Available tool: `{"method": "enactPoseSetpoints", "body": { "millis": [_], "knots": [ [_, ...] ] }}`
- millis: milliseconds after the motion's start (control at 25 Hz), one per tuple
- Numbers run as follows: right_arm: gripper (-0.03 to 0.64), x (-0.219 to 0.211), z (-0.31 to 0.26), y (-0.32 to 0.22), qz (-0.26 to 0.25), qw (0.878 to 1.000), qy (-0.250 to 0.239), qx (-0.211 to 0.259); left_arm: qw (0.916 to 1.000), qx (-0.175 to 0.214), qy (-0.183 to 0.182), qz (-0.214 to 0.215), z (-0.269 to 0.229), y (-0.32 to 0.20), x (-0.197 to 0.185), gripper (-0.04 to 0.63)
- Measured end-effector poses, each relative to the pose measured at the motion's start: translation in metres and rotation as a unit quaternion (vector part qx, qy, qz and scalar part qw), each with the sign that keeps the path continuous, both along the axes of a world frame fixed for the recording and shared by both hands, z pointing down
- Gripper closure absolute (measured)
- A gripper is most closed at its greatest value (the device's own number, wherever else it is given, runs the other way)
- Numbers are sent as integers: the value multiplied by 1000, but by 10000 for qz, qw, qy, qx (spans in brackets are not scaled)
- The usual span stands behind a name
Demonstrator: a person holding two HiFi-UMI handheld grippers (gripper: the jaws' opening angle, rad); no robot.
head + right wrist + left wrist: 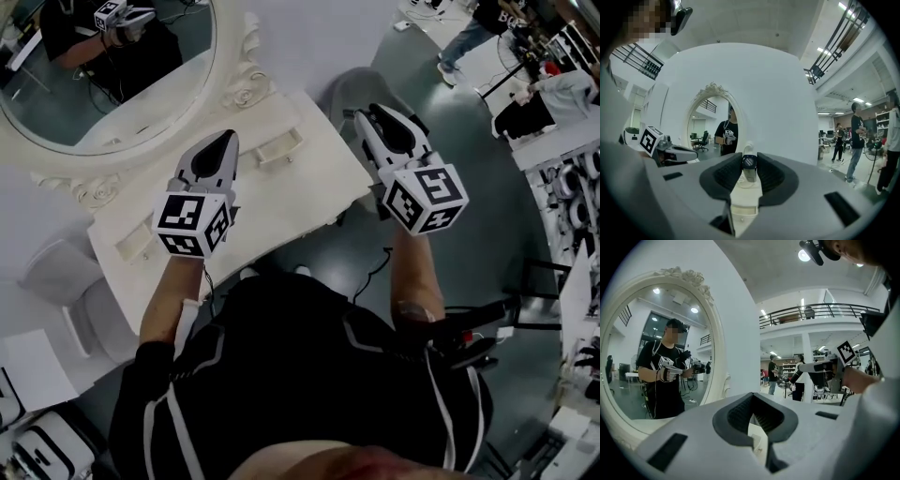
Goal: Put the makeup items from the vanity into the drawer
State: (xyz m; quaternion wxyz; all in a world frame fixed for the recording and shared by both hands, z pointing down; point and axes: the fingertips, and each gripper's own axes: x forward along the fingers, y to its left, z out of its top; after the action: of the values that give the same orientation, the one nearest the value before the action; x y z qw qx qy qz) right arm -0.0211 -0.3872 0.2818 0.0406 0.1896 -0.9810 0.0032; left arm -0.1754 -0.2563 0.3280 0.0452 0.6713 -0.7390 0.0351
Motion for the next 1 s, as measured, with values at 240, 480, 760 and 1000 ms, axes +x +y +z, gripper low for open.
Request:
{"method": "enactPoseSetpoints", "body": {
  "millis": [240,480,760,1000],
  "knots": [
    [512,-34,6,4,55,10000,72,-21,9999,-15,133,-21,10,13,-36,592],
    [512,-58,30,4,89,9993,317,-155,9997,-28,257,-42,27,25,-58,592],
    [512,-79,67,-17,-153,9980,563,-261,9991,-9,163,-403,51,23,-71,592],
    [512,-103,117,-48,-595,9925,979,-432,9967,-184,330,-716,73,6,-69,592]
  ]
}}
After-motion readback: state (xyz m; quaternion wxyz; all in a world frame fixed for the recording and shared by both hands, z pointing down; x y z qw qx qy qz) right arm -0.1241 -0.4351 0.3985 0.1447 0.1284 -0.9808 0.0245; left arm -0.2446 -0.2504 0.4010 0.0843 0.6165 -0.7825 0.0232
